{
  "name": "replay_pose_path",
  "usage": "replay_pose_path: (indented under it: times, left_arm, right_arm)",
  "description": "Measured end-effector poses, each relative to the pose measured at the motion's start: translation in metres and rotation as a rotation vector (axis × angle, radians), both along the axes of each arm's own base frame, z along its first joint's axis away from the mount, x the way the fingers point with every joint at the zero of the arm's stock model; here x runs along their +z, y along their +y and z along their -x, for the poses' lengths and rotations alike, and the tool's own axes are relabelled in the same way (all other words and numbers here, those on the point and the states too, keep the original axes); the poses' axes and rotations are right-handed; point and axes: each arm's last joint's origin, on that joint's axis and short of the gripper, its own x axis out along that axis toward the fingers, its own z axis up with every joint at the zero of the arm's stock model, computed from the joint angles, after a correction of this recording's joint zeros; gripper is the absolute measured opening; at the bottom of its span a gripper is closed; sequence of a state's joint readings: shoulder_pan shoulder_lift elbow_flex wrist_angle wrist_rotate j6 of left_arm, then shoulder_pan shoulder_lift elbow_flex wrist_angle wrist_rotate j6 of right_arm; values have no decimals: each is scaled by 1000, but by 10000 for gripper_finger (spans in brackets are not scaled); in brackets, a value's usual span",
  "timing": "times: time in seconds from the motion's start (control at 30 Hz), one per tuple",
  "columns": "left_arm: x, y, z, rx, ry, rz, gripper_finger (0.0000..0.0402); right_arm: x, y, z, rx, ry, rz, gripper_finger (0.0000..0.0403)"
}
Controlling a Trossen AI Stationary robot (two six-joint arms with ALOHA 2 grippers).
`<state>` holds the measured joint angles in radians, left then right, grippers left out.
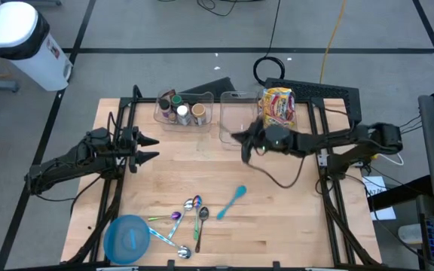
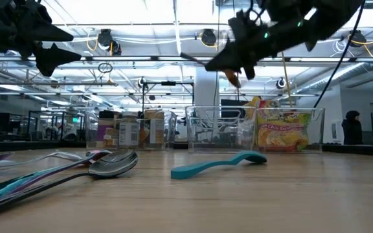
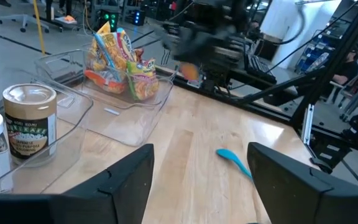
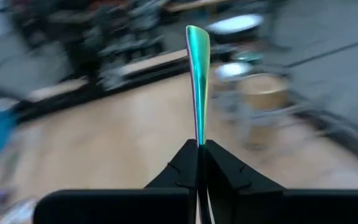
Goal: Pick & Place Food Item
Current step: Put the purple spoon into the middle transparent bin
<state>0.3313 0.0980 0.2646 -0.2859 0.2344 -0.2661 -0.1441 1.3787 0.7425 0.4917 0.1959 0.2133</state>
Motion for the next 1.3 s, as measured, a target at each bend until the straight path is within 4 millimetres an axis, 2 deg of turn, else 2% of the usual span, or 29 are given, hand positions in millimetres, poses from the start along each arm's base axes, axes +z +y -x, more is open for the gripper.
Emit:
replay_pose_path:
  times: [0.17, 0.33, 0.63, 0.8, 1.1, 1.3]
  left_arm:
    - [0, 0, 0, 0, 0, 0, 279]
    - [0, 0, 0, 4, -1, -1, 288]
    - [0, 0, 0, 8, 0, -1, 279]
    - [0, 0, 0, 7, 0, -1, 274]
    - [0, 0, 0, 8, 0, -1, 293]
    - [0, 0, 0, 8, 0, -1, 290]
  right_arm:
    - [-21, -40, 6, -227, 4, 8, 5]
    - [-40, -59, 4, -289, 39, -25, 5]
    - [-63, -67, 2, -381, 134, -19, 5]
    - [-67, -68, 3, -411, 154, -26, 5]
    - [-68, -69, 4, -416, 164, -30, 13]
    - [-67, -69, 3, -416, 164, -30, 26]
